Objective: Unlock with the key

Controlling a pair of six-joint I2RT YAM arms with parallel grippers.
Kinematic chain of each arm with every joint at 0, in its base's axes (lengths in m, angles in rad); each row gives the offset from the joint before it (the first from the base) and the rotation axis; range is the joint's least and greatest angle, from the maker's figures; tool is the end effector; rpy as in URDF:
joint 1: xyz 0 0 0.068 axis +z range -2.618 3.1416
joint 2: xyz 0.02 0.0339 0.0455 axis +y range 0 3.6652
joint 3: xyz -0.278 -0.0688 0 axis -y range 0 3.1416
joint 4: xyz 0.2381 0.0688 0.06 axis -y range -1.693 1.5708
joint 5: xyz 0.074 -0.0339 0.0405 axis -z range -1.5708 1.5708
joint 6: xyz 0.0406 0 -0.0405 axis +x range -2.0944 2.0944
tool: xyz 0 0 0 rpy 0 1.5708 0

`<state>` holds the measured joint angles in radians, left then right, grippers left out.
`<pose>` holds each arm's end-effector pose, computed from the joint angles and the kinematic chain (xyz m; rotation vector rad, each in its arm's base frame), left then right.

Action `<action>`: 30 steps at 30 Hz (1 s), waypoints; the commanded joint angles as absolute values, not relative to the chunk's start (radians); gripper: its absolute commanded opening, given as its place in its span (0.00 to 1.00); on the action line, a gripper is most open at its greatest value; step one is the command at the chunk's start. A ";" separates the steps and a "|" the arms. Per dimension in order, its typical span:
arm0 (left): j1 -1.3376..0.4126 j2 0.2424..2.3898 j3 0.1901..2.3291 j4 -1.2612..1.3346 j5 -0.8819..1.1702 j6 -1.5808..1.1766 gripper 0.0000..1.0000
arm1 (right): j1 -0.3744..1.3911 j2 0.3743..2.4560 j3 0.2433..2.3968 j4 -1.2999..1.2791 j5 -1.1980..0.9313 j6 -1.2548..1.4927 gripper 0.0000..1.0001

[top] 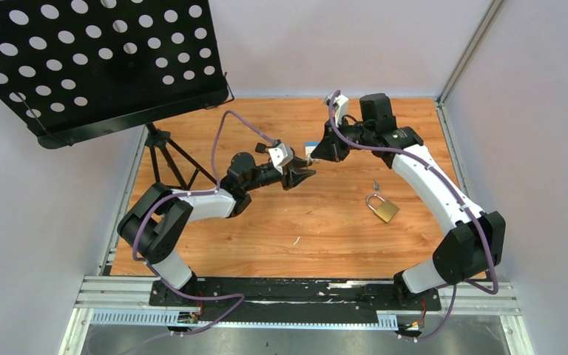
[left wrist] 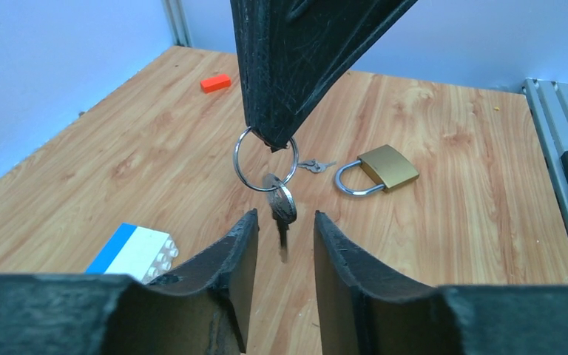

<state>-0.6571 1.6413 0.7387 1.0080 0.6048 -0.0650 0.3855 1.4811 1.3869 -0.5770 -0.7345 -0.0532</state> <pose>0.2559 -0.2266 0.2524 0.9252 1.2695 -1.0159 0.2857 0.1453 0.3630 -0.8698 2.0402 1.0014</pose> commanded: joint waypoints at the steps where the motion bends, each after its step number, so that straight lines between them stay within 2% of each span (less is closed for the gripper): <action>1: -0.669 1.641 0.748 1.027 0.593 -0.042 0.38 | 0.384 1.438 1.377 -0.522 -0.743 -0.037 0.00; 20: -0.669 1.608 0.761 0.939 0.606 -0.018 0.00 | 0.375 1.401 1.337 -0.517 -0.679 -0.052 0.00; 30: -0.669 1.558 0.768 0.855 0.696 -0.003 0.00 | 0.336 1.405 1.303 -0.515 -0.667 -0.069 0.00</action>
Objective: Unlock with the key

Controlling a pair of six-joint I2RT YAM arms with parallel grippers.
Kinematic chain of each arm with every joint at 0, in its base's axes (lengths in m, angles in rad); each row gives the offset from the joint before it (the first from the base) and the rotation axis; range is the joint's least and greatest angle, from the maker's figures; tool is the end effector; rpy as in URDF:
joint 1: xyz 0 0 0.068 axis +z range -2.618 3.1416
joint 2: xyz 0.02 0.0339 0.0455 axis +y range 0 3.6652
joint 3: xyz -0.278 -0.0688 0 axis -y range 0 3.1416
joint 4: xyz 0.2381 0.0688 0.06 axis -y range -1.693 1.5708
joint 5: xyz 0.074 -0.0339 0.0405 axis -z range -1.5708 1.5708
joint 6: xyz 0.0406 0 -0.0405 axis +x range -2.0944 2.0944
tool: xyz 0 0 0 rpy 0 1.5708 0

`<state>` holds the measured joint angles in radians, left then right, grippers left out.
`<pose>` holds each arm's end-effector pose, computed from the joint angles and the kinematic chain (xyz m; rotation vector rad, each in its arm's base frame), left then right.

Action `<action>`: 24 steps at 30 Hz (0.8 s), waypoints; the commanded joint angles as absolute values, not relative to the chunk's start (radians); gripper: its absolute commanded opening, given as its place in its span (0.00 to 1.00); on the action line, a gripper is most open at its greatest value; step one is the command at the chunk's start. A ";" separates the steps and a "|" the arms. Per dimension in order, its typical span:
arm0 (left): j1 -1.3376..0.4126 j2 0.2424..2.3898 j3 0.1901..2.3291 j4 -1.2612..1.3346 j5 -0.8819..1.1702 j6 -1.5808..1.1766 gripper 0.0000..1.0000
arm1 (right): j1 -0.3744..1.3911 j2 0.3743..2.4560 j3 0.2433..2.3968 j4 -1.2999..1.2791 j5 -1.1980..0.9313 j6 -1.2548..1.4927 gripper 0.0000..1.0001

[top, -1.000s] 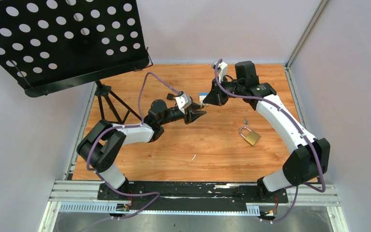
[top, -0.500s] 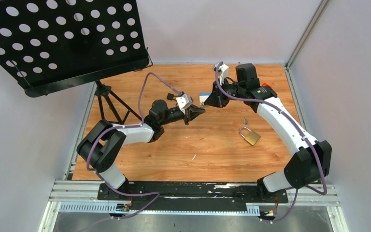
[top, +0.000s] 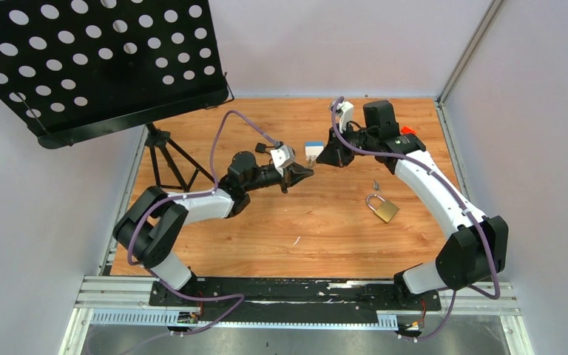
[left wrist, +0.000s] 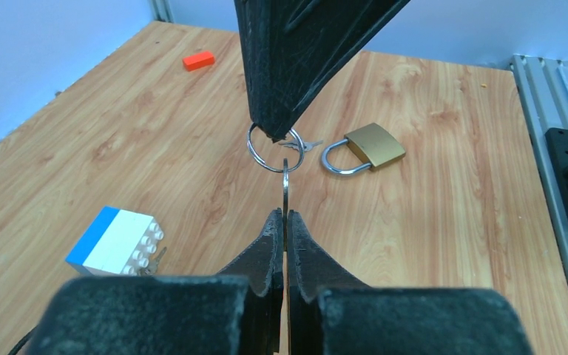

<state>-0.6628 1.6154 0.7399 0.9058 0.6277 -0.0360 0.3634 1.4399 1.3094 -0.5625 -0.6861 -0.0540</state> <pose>0.2516 -0.2267 0.2501 0.9749 1.3197 -1.0236 0.2794 0.1338 0.3503 -0.8203 2.0851 0.9397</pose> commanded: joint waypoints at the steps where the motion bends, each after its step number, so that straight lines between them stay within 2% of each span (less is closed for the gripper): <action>1: -0.669 1.549 0.772 0.827 0.709 -0.002 0.00 | 0.333 1.406 1.300 -0.516 -0.669 -0.074 0.00; 8: -0.672 1.492 0.837 0.543 0.713 0.130 0.00 | 0.330 1.414 1.280 -0.532 -0.693 -0.114 0.04; 15: -0.673 1.461 0.863 0.379 0.711 0.198 0.00 | 0.330 1.403 1.253 -0.529 -0.703 -0.138 0.09; 20: -0.673 1.447 0.904 0.253 0.711 0.222 0.00 | 0.331 1.387 1.236 -0.534 -0.723 -0.175 0.22; 24: -0.675 1.429 0.921 0.165 0.720 0.245 0.00 | 0.331 1.354 1.222 -0.517 -0.799 -0.222 0.40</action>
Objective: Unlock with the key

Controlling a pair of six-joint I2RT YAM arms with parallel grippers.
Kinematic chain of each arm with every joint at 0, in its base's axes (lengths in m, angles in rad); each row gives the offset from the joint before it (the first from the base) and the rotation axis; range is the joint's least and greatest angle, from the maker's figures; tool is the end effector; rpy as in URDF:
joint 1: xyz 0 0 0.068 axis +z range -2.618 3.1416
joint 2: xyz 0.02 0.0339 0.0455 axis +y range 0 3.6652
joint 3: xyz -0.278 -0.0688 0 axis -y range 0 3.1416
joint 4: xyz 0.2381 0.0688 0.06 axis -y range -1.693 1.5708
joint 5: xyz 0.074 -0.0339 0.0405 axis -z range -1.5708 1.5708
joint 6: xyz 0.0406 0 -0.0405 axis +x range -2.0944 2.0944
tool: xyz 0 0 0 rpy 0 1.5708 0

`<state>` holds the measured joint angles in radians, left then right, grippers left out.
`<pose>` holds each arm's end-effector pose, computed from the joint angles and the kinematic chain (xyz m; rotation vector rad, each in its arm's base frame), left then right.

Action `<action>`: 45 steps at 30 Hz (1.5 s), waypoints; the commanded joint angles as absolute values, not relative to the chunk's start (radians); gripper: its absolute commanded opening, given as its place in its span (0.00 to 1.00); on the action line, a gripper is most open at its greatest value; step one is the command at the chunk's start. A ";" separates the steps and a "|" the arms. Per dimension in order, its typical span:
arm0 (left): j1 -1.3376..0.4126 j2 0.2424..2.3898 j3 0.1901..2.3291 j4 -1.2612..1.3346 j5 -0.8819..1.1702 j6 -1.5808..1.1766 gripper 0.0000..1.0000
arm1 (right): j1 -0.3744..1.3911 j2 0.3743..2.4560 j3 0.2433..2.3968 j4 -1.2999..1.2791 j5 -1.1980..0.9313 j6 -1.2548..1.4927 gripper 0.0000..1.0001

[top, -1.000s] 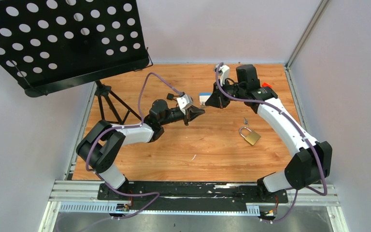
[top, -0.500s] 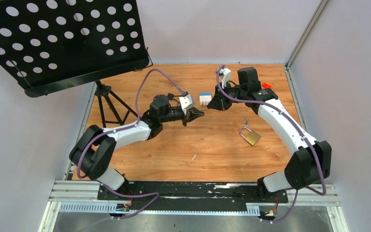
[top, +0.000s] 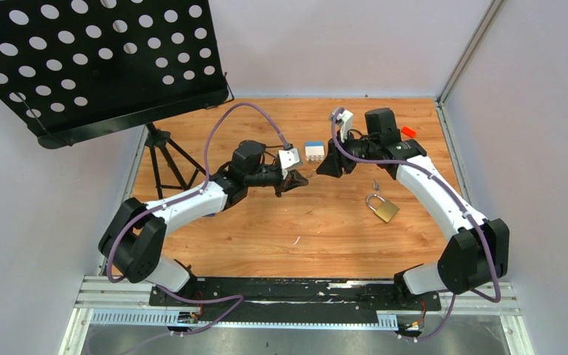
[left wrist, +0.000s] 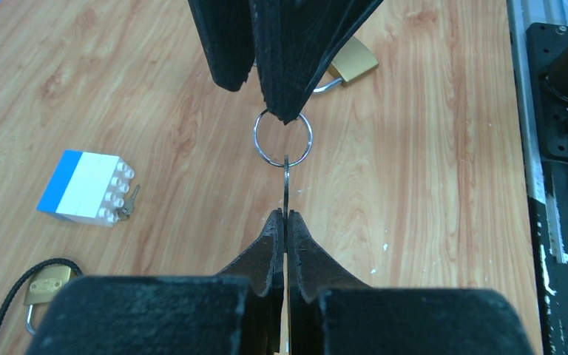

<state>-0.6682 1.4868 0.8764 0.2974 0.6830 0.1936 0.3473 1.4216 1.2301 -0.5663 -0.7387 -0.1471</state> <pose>0.2404 -0.2224 0.2707 1.2158 1.4916 -0.9622 0.2722 0.1276 0.3305 -0.9085 2.0771 0.9576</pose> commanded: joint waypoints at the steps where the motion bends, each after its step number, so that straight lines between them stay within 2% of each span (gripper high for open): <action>1: -0.676 1.423 0.924 0.140 0.723 0.256 0.00 | 0.333 1.346 1.216 -0.508 -0.820 -0.233 0.45; 5: -0.681 1.392 0.927 0.064 0.730 0.282 0.00 | 0.354 1.307 1.193 -0.465 -0.863 -0.286 0.61; 11: -0.692 1.357 0.921 -0.026 0.728 0.320 0.00 | 0.423 1.280 1.159 -0.420 -0.864 -0.332 0.66; 29: -0.714 1.315 0.907 -0.081 0.713 0.342 0.00 | 0.540 1.351 1.146 -0.422 -0.882 -0.375 0.41; 39: -0.716 1.315 0.902 -0.074 0.712 0.340 0.00 | 0.562 1.368 1.132 -0.446 -0.828 -0.402 0.32; 45: -0.717 1.314 0.900 -0.072 0.705 0.343 0.00 | 0.562 1.371 1.134 -0.489 -0.831 -0.435 0.29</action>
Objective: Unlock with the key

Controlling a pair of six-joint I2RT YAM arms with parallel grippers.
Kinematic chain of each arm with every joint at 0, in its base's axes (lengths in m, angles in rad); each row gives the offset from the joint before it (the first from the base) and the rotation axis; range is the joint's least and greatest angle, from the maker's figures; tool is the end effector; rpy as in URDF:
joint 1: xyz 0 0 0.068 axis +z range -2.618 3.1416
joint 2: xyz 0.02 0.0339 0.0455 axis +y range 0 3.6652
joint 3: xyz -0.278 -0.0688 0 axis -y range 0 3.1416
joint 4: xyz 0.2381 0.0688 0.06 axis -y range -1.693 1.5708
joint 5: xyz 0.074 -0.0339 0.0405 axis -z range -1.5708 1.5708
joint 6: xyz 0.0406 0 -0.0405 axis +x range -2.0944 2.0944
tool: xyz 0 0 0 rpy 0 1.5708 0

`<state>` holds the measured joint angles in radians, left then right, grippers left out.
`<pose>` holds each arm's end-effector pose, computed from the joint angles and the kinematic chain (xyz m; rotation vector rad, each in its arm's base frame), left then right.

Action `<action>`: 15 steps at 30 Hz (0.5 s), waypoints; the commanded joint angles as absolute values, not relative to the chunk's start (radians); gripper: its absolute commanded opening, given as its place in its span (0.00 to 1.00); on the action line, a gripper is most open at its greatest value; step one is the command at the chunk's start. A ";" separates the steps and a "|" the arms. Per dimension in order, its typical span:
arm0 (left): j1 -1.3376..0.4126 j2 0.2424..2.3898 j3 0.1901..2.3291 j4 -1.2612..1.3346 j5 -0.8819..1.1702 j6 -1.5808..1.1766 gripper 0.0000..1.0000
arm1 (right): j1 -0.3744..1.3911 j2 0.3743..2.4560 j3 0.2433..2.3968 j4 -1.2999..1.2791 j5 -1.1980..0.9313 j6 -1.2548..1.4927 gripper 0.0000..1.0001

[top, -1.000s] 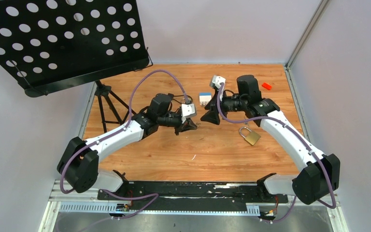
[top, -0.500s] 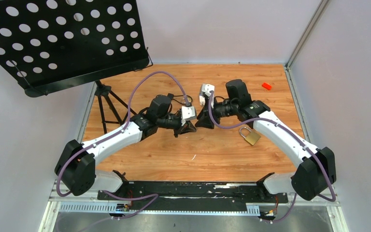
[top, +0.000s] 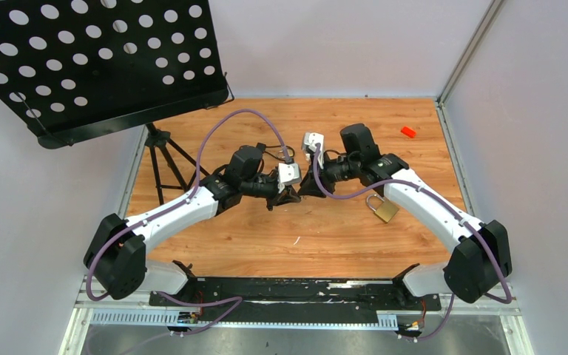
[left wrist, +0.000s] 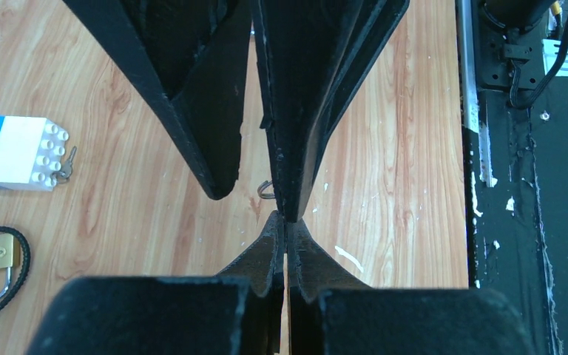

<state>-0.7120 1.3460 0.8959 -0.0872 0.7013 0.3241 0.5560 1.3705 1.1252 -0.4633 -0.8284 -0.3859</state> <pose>0.2015 -0.2085 0.2812 1.3973 1.5836 -0.9686 0.2282 0.1770 0.3203 -1.3656 1.7220 1.0278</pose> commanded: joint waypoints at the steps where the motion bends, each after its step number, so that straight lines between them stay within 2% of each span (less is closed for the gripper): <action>1: -0.716 1.314 0.899 -0.072 0.705 0.344 0.00 | 0.561 1.372 1.135 -0.494 -0.827 -0.442 0.29; 15: -0.716 1.315 0.897 -0.071 0.703 0.344 0.00 | 0.563 1.387 1.139 -0.529 -0.827 -0.469 0.22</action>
